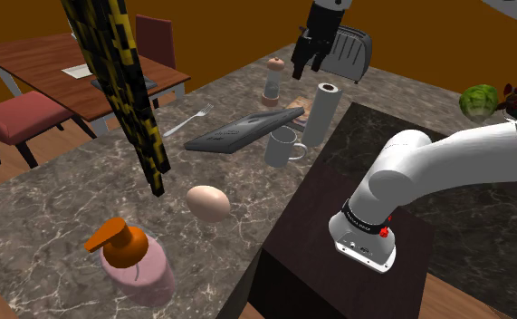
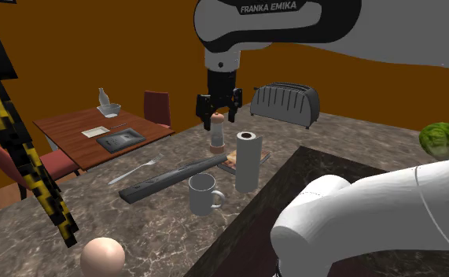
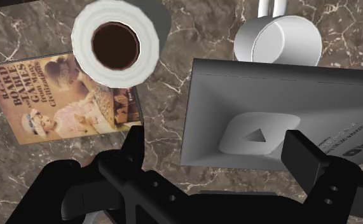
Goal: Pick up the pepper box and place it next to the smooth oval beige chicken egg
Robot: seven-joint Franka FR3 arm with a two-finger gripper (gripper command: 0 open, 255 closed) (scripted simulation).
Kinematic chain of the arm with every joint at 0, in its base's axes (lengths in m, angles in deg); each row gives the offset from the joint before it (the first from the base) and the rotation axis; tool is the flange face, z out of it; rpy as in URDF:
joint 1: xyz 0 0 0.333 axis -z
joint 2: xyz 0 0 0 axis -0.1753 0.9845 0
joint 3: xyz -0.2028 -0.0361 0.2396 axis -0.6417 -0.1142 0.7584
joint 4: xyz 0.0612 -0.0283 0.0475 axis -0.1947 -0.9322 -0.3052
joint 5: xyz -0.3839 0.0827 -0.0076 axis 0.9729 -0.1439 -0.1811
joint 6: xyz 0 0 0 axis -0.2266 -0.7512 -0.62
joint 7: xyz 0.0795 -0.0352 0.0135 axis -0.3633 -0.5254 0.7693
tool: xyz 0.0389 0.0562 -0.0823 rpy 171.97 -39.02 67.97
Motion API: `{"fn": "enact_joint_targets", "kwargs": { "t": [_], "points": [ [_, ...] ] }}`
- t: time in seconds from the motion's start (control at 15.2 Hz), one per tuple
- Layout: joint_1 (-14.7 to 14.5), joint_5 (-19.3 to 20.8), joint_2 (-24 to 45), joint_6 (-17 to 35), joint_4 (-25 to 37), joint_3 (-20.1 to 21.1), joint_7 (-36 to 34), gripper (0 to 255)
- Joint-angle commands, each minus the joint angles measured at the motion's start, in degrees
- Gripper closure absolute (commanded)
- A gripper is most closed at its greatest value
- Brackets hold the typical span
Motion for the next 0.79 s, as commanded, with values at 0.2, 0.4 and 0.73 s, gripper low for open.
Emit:
{"fn": "enact_joint_targets", "kwargs": {
  "t": [0.2,0.4,0.73],
  "points": [
    [0.4,1.6,4.1,3.7,1.2,-3.3,4.3,0],
    [0.6,2.7,8.8,7.2,3.2,-6.4,8.5,0],
    [0.3,3.1,17.5,12.3,8.0,-11.6,15.6,0]
  ]
}}
